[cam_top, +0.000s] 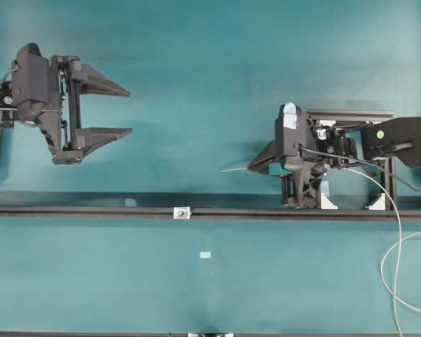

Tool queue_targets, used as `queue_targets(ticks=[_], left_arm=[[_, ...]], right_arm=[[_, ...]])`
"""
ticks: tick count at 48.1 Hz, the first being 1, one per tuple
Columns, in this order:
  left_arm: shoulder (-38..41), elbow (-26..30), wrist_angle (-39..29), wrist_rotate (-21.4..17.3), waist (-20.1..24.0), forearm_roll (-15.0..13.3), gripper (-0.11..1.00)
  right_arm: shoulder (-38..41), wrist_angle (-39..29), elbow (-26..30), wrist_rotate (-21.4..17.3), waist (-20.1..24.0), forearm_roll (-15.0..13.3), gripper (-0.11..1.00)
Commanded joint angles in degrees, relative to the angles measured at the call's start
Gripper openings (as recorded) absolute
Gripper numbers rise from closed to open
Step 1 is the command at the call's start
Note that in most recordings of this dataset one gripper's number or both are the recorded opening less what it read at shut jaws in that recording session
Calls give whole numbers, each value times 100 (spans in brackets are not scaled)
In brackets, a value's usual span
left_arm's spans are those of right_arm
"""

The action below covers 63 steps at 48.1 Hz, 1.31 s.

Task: Insert the wire into the hole on the left side and pull it with the left arm.
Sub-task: 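Close the right gripper on the white wire near its tip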

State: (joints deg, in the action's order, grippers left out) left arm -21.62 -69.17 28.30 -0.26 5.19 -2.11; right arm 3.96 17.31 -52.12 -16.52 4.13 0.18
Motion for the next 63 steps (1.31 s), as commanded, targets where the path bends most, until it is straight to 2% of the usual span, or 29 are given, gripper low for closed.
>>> queue_targets(ticks=[1, 13, 63], left_arm=[[-26, 105, 53, 0, 9, -9, 60], [-26, 105, 53, 0, 18, -9, 60], [-26, 202, 35, 53, 18, -9, 60]], right_arm=[[-53, 26, 79, 9, 9, -9, 5], [-211, -62, 88, 9, 9, 0, 5], [-2294, -1802, 70, 35, -158, -44, 5]])
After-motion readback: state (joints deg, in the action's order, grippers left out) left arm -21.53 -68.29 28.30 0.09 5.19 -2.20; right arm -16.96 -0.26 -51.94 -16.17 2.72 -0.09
